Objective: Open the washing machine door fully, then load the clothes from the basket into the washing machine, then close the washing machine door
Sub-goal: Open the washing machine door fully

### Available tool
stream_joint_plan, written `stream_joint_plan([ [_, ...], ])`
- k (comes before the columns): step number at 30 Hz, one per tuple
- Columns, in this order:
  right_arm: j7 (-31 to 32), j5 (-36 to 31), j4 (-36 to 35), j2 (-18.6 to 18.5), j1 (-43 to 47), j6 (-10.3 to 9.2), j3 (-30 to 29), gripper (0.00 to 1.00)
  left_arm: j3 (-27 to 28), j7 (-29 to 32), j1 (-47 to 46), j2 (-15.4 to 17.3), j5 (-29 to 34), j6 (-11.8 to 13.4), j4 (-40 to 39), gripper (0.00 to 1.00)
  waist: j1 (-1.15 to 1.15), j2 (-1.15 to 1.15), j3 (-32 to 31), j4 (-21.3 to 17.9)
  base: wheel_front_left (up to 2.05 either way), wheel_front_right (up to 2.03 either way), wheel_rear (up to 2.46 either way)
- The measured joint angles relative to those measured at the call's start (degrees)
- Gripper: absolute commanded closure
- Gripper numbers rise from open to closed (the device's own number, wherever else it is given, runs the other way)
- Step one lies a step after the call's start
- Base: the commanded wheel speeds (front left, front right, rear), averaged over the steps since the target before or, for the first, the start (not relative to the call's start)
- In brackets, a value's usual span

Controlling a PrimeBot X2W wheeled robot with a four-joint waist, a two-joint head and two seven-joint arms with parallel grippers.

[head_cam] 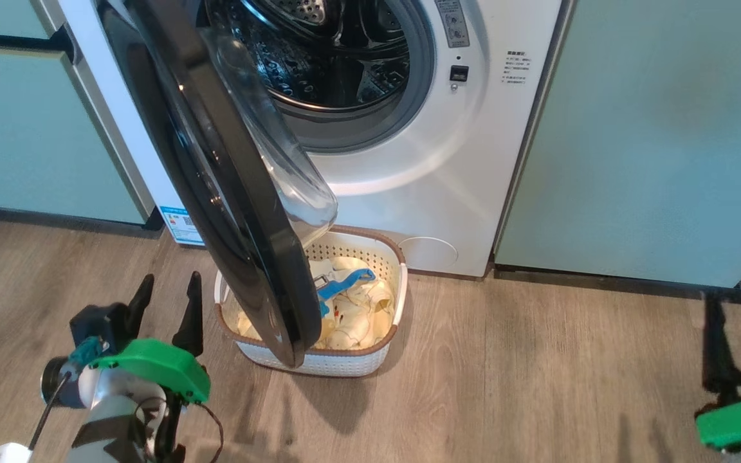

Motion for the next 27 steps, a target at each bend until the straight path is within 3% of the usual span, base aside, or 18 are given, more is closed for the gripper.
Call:
stream_joint_plan([
  [7,0.0,-6.1,-0.6,0.9,2.9,0.00,0.0,0.00,0.0,0.0,0.0,-0.1,0.0,0.0,0.1,0.00,0.00,0.00,-0.2,0.4,0.00,0.00,0.00],
  [27,0.0,-8.9,-1.0,2.3,4.5,0.00,-1.1,0.00,0.0,0.0,0.0,-0.1,0.0,0.0,0.8,0.00,0.01,0.00,-0.5,0.4,0.00,0.00,0.00],
])
